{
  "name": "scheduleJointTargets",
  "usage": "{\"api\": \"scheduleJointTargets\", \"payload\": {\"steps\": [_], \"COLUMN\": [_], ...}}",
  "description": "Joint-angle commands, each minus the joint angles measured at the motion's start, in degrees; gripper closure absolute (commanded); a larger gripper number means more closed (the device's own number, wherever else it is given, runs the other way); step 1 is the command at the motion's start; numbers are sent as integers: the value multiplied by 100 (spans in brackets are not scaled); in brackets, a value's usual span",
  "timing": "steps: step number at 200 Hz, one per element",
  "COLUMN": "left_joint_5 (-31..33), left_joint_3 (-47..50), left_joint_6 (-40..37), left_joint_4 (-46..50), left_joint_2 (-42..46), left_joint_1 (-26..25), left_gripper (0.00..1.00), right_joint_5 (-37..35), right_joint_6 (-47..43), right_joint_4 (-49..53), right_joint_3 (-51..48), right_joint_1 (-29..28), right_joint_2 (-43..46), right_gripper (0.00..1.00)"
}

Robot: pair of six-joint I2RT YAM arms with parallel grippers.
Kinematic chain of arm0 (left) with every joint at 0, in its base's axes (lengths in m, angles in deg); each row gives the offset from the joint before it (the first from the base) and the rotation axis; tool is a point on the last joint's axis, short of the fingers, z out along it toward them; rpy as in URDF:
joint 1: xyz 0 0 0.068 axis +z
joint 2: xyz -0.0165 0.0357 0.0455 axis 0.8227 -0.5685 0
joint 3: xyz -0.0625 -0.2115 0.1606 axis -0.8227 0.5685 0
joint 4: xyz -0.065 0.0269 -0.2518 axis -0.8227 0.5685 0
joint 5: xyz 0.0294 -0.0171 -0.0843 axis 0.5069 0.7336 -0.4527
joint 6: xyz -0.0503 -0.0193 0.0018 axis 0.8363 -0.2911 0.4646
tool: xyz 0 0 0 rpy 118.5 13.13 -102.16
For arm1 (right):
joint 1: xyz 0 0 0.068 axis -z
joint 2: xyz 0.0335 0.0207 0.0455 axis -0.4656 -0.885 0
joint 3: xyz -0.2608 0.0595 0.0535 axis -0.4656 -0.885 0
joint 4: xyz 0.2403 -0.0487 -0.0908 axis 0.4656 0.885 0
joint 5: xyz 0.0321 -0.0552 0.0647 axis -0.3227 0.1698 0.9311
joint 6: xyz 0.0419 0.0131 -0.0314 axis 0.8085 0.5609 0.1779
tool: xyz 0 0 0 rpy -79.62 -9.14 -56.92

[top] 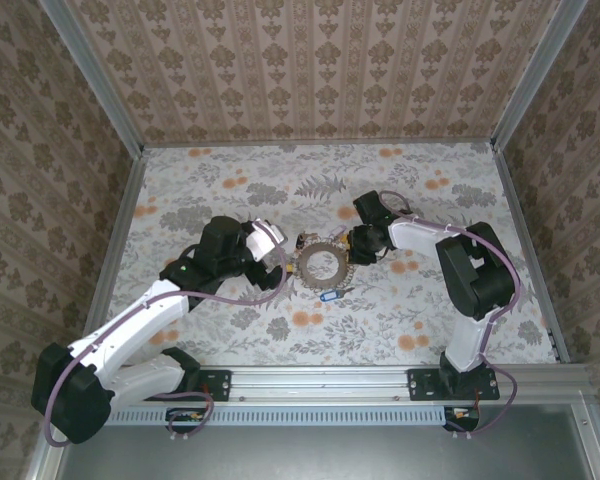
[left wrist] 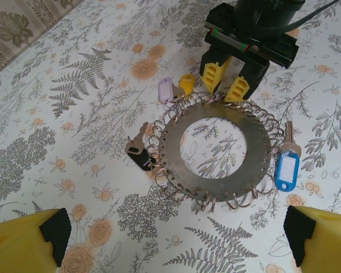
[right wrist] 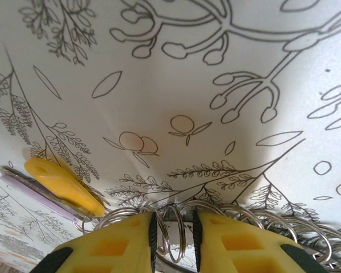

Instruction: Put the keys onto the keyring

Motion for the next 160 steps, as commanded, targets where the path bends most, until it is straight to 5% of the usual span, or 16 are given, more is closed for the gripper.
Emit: {"api": "scheduleJointTargets", "payload": {"steps": [1, 31, 97, 136, 160], "left_joint_5": [30, 22, -62, -496, -800], "left_joint_3": [-106, -105, -107, 16, 210], "left_joint_6": [-76, -77, -76, -21, 100], "left_joint_4": [117, 119, 108, -150, -588], "left_joint_2": [-44, -42, 10, 382, 793], "left_joint_1": [-22, -29, -29, -29, -37], "left_gripper": [0, 1, 0, 0, 1], "right_joint_5": [-21, 2, -213, -460, -272], "right_joint_6": [155, 141, -709, -2438, -4096], "right_joint_4": [-16, -1, 757, 1312, 758], "right_joint_3": [115, 132, 45, -28, -302], "right_joint_1": [21, 16, -41, -72, -84], "right_joint_2": [-169, -146, 732, 1492, 2074], "right_gripper": [81, 94, 98, 100, 100]}}
